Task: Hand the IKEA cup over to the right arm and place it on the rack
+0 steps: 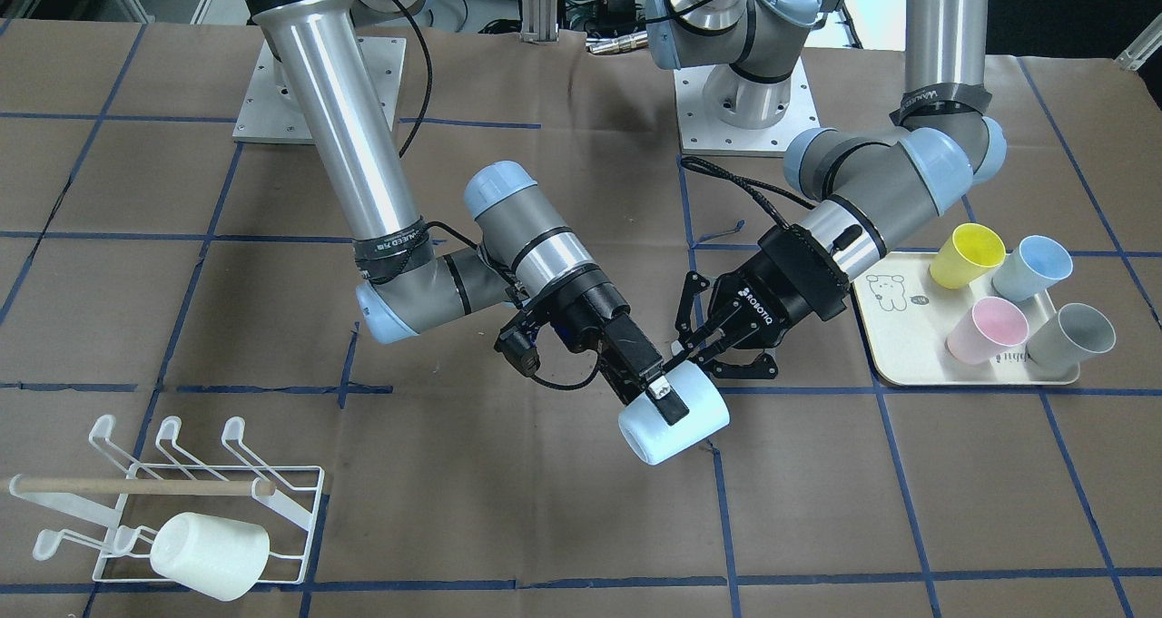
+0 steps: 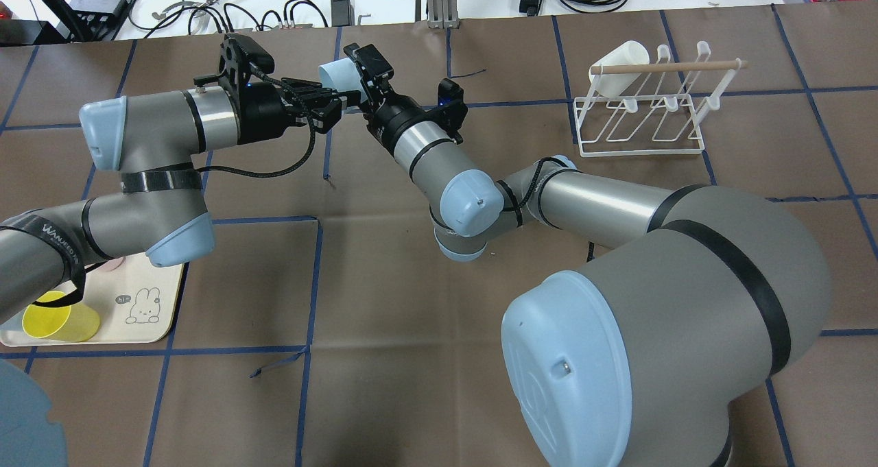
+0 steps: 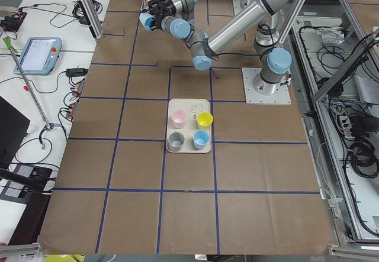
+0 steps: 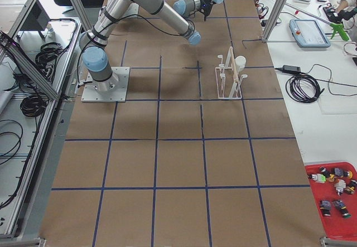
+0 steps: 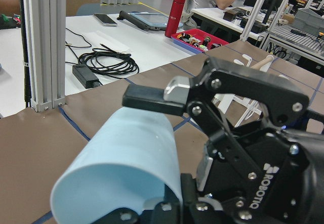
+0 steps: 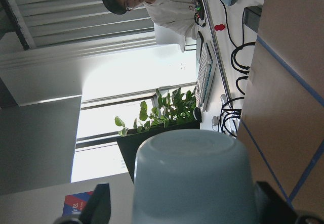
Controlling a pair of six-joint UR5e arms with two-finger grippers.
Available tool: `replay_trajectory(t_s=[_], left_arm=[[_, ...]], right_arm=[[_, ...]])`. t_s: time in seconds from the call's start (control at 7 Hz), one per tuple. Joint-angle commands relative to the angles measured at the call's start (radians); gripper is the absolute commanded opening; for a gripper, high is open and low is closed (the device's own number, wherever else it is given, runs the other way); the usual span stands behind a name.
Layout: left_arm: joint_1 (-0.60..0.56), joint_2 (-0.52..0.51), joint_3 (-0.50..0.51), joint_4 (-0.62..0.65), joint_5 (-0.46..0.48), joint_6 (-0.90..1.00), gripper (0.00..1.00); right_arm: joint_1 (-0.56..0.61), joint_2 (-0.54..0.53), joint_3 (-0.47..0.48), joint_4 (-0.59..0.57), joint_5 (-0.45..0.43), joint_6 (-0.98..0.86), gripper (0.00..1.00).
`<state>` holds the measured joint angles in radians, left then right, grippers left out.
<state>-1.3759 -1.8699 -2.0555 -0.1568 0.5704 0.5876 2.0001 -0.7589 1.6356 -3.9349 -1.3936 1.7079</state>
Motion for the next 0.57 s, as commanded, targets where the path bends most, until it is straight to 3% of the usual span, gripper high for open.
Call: replay_trajectory(t_s=[0.0, 0.14, 0.29, 0.43], left_arm=[[-0.002, 0.000, 0.000, 0.000, 0.000, -0.002, 0.00], [-0.002, 0.000, -0.002, -0.001, 0.000, -0.002, 0.00], [-0.002, 0.001, 0.001, 0.000, 0.005, -0.033, 0.14], [0.000, 0.000, 0.001, 0.000, -0.001, -0.101, 0.91]], right_arm=[[-0.001, 0.006, 0.000, -0.001, 0.014, 0.001, 0.55], [-0.001, 0.007, 0.000, -0.001, 0.018, 0.003, 0.46], [-0.003, 0.006, 0.000, -0.001, 0.018, 0.004, 0.44], [-0.003, 0.006, 0.000, -0.001, 0.019, 0.004, 0.44]])
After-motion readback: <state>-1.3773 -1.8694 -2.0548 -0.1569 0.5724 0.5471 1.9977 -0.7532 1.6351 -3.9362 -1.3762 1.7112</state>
